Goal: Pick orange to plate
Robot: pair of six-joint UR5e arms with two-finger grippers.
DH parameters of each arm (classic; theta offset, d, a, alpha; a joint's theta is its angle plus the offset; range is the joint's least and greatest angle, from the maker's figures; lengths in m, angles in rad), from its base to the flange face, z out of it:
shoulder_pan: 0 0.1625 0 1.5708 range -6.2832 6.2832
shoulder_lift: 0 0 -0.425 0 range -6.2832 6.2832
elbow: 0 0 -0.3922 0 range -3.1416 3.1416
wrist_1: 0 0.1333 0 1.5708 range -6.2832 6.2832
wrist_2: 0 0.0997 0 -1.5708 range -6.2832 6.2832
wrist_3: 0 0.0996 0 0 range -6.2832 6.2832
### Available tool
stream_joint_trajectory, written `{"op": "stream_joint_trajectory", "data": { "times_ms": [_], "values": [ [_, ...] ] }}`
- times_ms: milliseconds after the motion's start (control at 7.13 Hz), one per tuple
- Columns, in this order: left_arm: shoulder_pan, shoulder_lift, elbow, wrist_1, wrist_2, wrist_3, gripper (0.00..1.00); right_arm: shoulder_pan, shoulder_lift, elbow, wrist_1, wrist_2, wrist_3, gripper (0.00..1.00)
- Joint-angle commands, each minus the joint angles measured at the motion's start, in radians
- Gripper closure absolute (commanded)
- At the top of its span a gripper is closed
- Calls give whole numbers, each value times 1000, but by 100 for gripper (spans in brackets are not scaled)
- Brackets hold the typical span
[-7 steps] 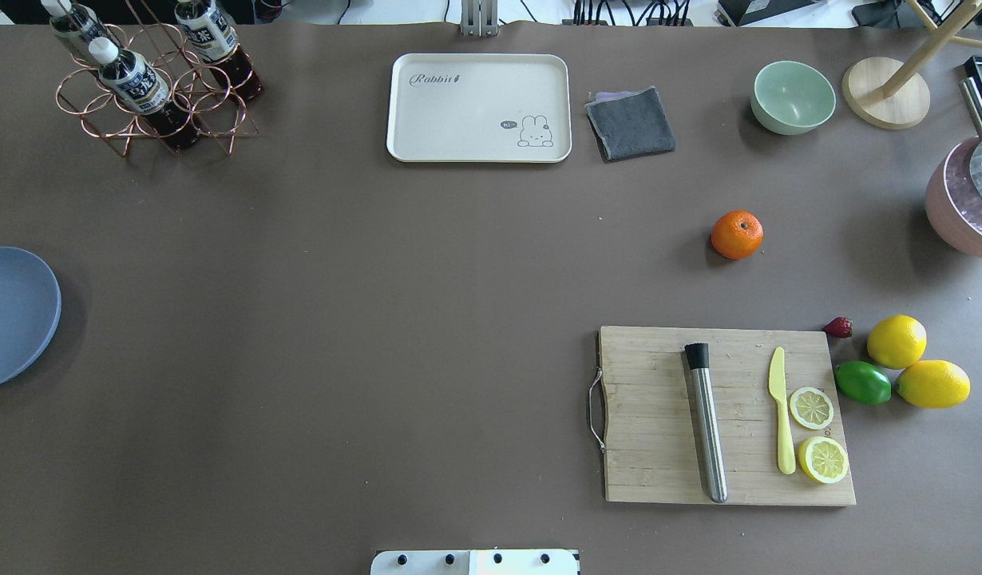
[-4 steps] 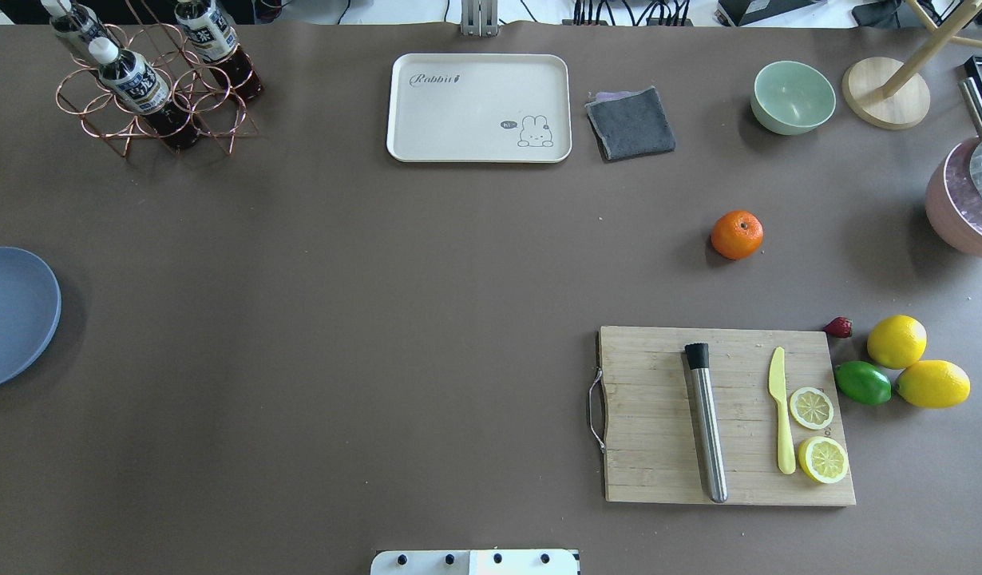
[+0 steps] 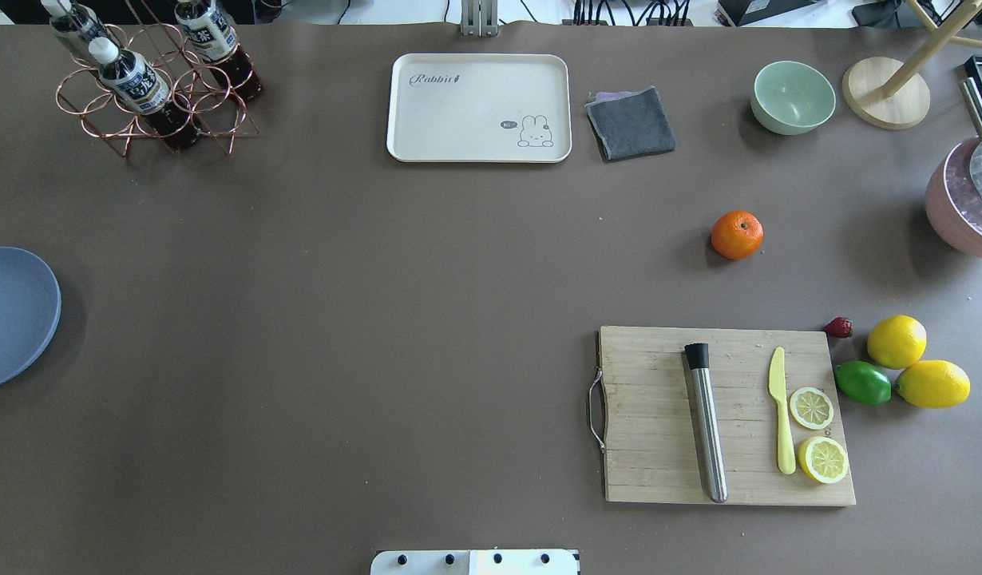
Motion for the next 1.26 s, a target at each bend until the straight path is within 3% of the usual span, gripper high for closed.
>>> {"op": "stream_joint_trajectory", "data": {
  "times_ms": [0,701,1121],
  "values": [
    [2,3,-41,-3,-1,-1,2,-1,-11,2,2,-32,10,0],
    [5,19,-52,0,-100,2,2,-1,-44,-7,5,-50,-4,0],
    [6,41,-80,0,-102,0,2,-1,-95,-2,83,-50,-6,0]
  ]
}}
